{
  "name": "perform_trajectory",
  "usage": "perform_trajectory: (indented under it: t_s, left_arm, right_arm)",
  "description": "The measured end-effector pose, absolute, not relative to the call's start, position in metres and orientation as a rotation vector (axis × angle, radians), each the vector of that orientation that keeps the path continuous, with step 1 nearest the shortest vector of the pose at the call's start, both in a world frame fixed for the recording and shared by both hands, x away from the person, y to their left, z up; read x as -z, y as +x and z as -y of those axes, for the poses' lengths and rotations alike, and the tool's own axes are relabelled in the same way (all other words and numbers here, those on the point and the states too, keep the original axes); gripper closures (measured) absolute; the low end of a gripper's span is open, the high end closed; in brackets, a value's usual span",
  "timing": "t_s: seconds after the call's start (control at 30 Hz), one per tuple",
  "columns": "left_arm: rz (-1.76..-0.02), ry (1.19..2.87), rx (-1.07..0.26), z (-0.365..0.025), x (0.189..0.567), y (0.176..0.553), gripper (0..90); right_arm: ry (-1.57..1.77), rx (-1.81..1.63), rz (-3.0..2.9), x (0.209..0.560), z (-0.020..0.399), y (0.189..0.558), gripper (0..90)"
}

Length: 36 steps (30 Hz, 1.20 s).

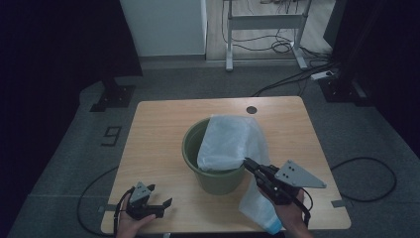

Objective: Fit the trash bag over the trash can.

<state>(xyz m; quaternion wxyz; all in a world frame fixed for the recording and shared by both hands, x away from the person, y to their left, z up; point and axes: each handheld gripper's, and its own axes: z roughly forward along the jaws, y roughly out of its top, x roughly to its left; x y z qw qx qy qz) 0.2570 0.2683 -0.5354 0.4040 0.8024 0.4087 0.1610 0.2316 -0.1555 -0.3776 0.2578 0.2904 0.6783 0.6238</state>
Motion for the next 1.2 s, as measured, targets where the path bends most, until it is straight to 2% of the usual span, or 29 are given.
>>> perform_trajectory:
  t_s: [0.23,0.47,0.67,0.93,0.97,1.03,1.07,1.13,1.2]
  left_arm:
    - [-1.031,2.033,-0.406,-0.266,0.536,0.257,10.6]
    - [-1.032,2.031,-0.408,-0.267,0.536,0.257,10.6]
    - [-1.034,2.03,-0.407,-0.269,0.536,0.257,10.6]
    - [-1.032,2.027,-0.41,-0.268,0.535,0.257,10.7]
    - [-1.032,2.026,-0.411,-0.268,0.535,0.257,10.7]
    - [-1.034,2.024,-0.412,-0.268,0.535,0.257,10.6]
    - [-1.035,2.022,-0.412,-0.268,0.535,0.257,10.6]
    - [-1.036,2.021,-0.412,-0.268,0.535,0.258,10.7]
    - [-1.036,2.025,-0.413,-0.267,0.535,0.258,10.7]
  right_arm:
    - [0.78,-1.692,-1.833,0.376,0.161,0.225,89.1]
    - [0.81,-1.667,-1.872,0.373,0.15,0.251,89.0]
    - [0.834,-1.667,-1.937,0.381,0.135,0.268,89.0]
    - [0.843,-1.65,-2.015,0.399,0.125,0.27,88.7]
    - [0.84,-1.67,-2.013,0.4,0.126,0.269,83.7]
    - [0.838,-1.697,-1.977,0.398,0.13,0.264,63.2]
    - [0.839,-1.699,-1.945,0.395,0.133,0.26,56.0]
    - [0.848,-1.703,-1.875,0.388,0.142,0.248,44.1]
    - [0.854,-1.712,-1.839,0.385,0.154,0.235,36.2]
